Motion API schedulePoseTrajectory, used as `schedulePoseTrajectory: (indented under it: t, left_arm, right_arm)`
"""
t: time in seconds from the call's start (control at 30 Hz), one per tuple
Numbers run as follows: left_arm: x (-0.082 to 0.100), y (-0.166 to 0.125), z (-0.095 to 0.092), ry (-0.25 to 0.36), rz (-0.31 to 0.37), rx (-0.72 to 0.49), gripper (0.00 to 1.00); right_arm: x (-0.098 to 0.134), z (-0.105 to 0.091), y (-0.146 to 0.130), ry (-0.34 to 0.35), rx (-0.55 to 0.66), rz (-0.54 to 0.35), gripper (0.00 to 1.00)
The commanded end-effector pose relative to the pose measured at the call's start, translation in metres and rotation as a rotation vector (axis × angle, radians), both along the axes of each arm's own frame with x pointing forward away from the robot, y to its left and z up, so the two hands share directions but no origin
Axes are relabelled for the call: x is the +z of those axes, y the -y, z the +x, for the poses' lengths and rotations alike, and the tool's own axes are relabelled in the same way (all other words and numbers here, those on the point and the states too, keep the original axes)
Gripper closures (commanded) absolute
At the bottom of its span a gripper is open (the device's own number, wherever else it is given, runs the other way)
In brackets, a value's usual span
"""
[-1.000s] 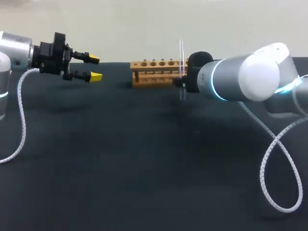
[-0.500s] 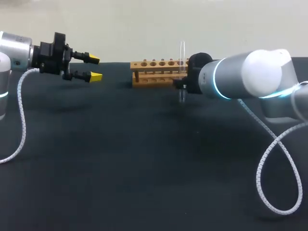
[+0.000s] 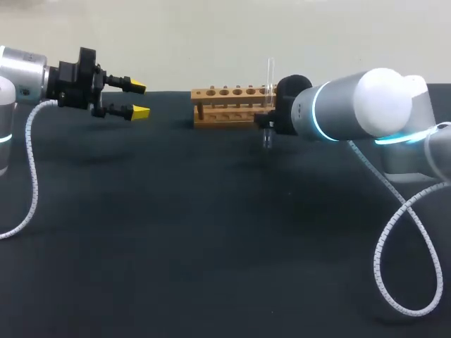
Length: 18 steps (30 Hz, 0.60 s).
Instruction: Grasp the test tube, adjust it, and insert it.
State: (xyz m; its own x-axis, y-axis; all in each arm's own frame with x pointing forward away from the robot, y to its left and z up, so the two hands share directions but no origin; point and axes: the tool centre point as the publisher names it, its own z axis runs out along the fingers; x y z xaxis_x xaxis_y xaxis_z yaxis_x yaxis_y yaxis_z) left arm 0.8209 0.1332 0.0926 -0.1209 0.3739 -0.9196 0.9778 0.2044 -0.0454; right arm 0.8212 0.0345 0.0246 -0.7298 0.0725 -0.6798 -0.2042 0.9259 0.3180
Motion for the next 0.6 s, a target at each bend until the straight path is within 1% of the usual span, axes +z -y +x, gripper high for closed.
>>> schedulePoseTrajectory:
  t: [0.03,0.4,0.6]
  left_arm:
    - [-0.001,0.0,0.0,0.003,-0.002,0.0,0.0]
    - [-0.001,0.0,0.0,0.003,-0.002,0.0,0.0]
    - [-0.001,0.0,0.0,0.003,-0.002,0.0,0.0]
  right_arm:
    - [0.01,-0.015,0.005,0.032,-0.043,-0.018,1.0]
    - [0.04,-0.043,0.021,0.106,-0.155,-0.026,1.0]
    - [0.056,-0.059,0.029,0.138,-0.192,-0.037,1.0]
